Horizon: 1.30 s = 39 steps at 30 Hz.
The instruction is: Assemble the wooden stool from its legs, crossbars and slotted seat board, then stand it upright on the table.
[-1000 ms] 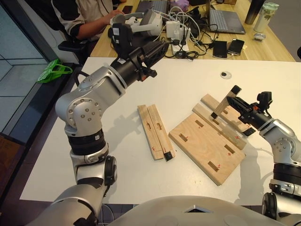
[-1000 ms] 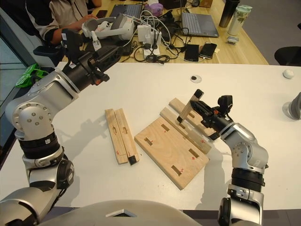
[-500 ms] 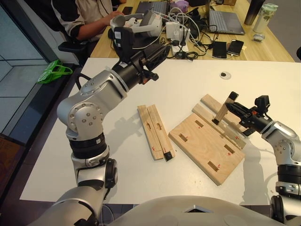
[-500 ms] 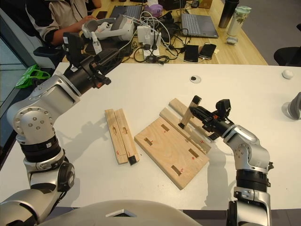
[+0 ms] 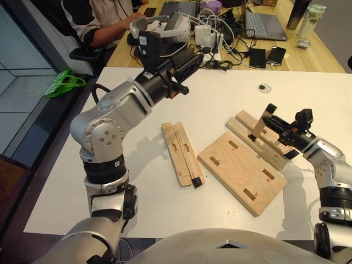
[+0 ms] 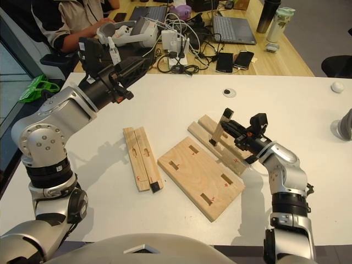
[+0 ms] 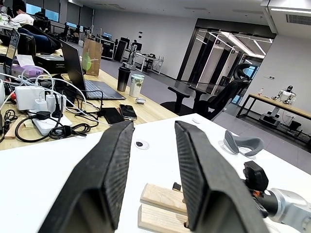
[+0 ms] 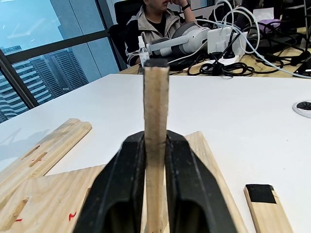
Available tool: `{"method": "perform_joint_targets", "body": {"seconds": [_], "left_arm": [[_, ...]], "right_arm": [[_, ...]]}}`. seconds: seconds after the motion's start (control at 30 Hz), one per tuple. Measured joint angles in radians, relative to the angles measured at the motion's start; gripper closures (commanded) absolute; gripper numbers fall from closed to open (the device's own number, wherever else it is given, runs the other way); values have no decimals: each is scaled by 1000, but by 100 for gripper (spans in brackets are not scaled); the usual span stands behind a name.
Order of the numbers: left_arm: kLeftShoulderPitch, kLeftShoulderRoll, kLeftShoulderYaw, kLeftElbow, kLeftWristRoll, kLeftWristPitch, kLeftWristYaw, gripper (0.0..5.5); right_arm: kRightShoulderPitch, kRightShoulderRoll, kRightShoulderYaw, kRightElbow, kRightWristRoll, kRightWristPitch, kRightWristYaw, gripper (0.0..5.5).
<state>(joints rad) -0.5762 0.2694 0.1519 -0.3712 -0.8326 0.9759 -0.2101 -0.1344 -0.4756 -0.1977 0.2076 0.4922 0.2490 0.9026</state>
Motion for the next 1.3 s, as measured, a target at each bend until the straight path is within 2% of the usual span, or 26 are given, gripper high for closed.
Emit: {"method": "perform_joint_targets", "body": {"seconds": [0.2,0.57,0.73,1.03,1.3], "left_arm": [[0,3,-7,-2,10,-8,0,395],[2,6,-17,-12,17,-9,0,395],[2,7,-17,-11,18,-9,0,395],[2,9,-17,-12,22,-14,-1,395],[1,11,-29,-9,41,-26,-11,395]], "right_arm": [[97,34,53,-69,-48,-137,-35,512],[172,44,86,31,-82,-376,-61,512],[178,48,67,73,-48,-401,-69,512],[209,125,44,78,-46,-467,-181,512],[63,157,99,124,-80,-384,-249,512]]}}
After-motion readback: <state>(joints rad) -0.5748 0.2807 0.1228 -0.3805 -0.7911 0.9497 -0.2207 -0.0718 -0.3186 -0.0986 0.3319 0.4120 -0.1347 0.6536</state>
